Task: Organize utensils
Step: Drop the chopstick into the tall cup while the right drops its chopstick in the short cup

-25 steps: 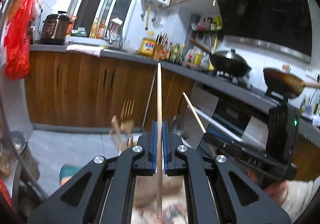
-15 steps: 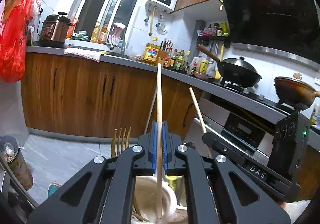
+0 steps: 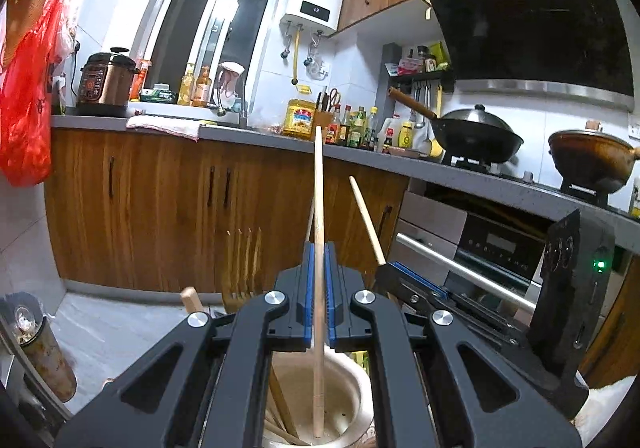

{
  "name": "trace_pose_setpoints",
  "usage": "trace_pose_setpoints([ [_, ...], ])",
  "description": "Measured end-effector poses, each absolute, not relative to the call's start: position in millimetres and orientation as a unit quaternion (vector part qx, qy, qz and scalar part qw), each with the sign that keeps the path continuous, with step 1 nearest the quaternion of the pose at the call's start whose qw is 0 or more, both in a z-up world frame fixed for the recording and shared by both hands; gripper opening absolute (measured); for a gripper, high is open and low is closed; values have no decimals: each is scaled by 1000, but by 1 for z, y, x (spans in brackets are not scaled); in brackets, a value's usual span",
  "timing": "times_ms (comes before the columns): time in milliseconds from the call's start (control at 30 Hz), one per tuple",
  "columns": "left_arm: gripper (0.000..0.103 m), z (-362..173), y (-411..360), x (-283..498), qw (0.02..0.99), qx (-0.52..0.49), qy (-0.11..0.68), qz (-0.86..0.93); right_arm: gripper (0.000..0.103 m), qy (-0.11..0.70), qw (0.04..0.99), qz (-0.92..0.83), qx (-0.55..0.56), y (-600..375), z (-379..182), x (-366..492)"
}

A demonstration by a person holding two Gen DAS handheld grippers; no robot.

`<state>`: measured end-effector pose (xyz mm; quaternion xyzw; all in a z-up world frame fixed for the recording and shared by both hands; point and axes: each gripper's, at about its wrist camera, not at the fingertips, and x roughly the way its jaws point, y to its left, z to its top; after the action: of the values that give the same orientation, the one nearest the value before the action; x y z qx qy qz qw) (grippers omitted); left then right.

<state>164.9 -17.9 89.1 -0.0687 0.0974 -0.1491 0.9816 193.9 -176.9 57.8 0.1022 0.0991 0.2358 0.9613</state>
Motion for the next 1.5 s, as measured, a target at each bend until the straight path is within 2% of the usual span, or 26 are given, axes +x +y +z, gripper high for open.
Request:
trace_pose_setpoints([
  [367,5,70,-16,150,981,-60,117,-145,7,113,963,231,83,-186,47,182],
  [867,5,60,-9,135,967,-68,197,-144,7,171,953,237,85,-196,27,160],
  [967,8,59,-11,133,968,-59,199,-139,7,177,950,240,92,-199,27,161],
  [1000,17,58,-11,133,968,-58,201,-140,7,178,949,241,94,-200,27,161],
  [1033,31,58,-10,132,968,-59,202,-139,7,182,948,244,96,-200,27,161],
  [1067,38,59,-11,131,968,-60,200,-138,11,186,947,245,97,-200,27,162],
  [1100,44,60,-10,130,969,-61,197,-137,22,190,945,247,98,-200,27,162],
  [1167,52,62,-10,128,969,-61,195,-135,36,190,944,249,103,-202,28,162],
  [1300,66,68,-8,119,971,-61,188,-131,41,188,945,246,103,-205,33,156],
  [1367,77,73,-6,111,973,-65,182,-129,51,190,945,245,103,-208,36,154],
  [1433,94,78,-3,101,974,-66,175,-125,56,194,945,242,102,-213,39,149],
  [1500,97,82,1,88,976,-65,168,-119,66,198,945,241,96,-216,41,144],
])
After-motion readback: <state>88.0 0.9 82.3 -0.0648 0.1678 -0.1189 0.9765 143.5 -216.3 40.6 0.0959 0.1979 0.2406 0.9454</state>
